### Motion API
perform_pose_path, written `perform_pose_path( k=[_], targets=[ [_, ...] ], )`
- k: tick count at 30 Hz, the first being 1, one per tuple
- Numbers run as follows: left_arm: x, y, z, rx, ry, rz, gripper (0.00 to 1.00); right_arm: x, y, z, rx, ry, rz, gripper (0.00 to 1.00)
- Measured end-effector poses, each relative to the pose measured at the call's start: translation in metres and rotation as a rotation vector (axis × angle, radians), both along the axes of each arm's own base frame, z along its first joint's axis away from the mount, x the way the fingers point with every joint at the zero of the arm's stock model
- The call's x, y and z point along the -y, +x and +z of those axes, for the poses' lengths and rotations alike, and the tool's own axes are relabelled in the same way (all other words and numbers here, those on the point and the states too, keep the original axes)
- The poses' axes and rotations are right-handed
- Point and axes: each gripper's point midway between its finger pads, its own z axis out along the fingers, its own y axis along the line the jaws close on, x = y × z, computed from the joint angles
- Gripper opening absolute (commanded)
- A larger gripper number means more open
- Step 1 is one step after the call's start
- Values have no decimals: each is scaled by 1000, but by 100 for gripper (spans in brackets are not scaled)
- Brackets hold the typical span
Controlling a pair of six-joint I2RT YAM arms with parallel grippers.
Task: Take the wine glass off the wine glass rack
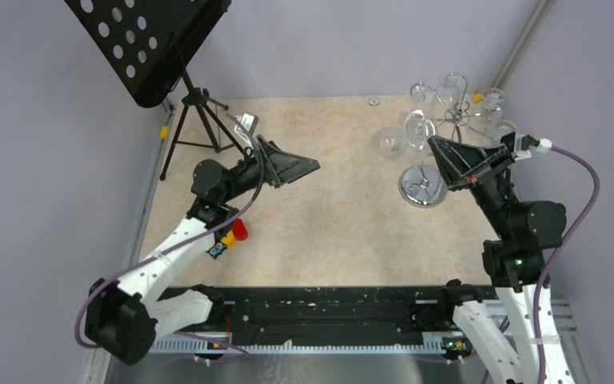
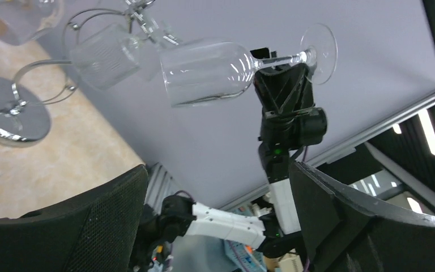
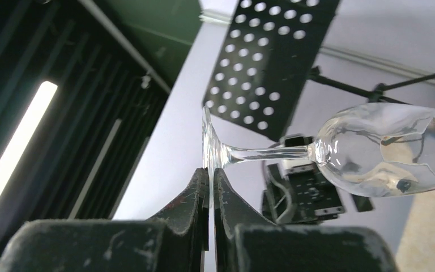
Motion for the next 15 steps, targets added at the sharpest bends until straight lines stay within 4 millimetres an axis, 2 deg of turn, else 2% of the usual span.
perform_pose_path(
  k=[7,15],
  targets=[
    [19,11,23,-88,-188,-108,99,-5,-17,37,142,79,99,0],
    [41,11,61,-128,-357,-258,95,-5,-34,56,223,129,167,0]
  ],
)
